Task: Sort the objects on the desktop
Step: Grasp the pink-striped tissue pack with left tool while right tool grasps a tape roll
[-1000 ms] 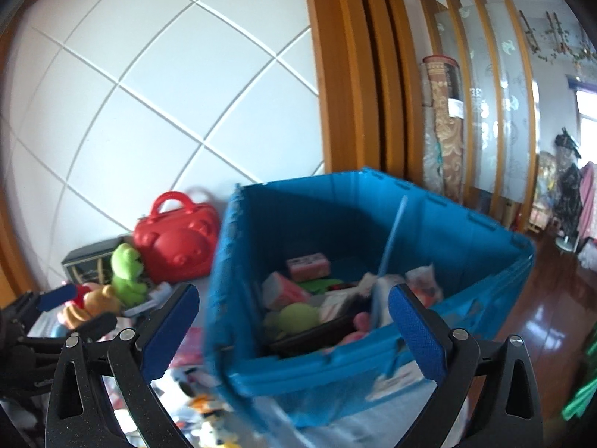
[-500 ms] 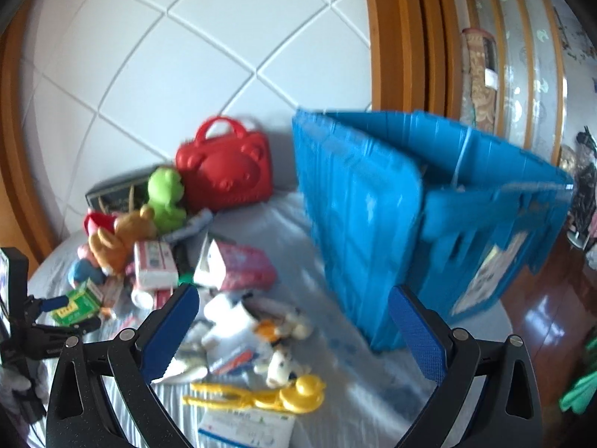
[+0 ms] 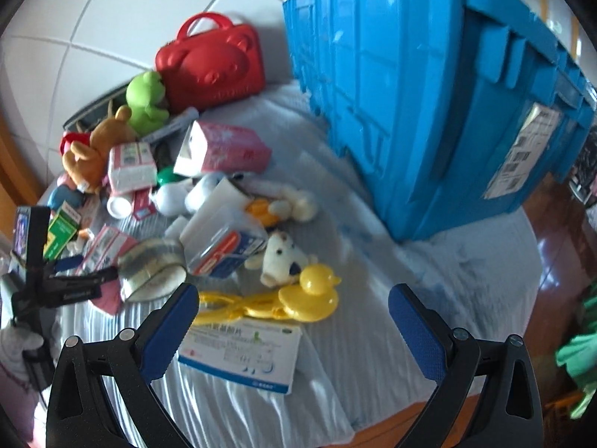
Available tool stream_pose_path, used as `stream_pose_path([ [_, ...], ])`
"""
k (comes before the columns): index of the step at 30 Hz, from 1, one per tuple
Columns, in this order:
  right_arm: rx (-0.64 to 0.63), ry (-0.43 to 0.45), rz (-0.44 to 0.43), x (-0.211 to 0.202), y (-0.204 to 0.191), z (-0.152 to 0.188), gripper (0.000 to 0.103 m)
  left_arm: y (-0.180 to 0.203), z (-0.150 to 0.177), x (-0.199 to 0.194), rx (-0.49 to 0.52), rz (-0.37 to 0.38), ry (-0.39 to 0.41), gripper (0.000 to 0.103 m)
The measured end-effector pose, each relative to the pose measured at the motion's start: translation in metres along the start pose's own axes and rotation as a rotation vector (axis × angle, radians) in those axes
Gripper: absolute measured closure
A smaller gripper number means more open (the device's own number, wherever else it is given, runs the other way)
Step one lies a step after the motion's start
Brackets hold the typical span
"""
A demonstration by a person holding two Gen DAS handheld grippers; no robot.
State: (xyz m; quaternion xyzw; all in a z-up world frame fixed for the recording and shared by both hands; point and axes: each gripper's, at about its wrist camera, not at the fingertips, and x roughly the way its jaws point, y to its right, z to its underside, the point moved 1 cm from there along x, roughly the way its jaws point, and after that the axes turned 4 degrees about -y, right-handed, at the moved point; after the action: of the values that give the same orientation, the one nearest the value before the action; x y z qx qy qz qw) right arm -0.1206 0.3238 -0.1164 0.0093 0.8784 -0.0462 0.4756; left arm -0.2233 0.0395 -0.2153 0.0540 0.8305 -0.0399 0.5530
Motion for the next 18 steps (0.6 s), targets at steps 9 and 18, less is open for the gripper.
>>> stream_pose_path([
  [9,-0.069,-0.11,-0.124,0.043,-0.06,-0.007,0.0,-0.036,0.037,-0.015,-0.097,-0.066,0.008,0.012],
  [18,-0.038,-0.253,-0.202,0.096,-0.132,-0.022,0.0,-0.099,0.066,-0.039,-0.221,-0.134,0.052,0.012],
])
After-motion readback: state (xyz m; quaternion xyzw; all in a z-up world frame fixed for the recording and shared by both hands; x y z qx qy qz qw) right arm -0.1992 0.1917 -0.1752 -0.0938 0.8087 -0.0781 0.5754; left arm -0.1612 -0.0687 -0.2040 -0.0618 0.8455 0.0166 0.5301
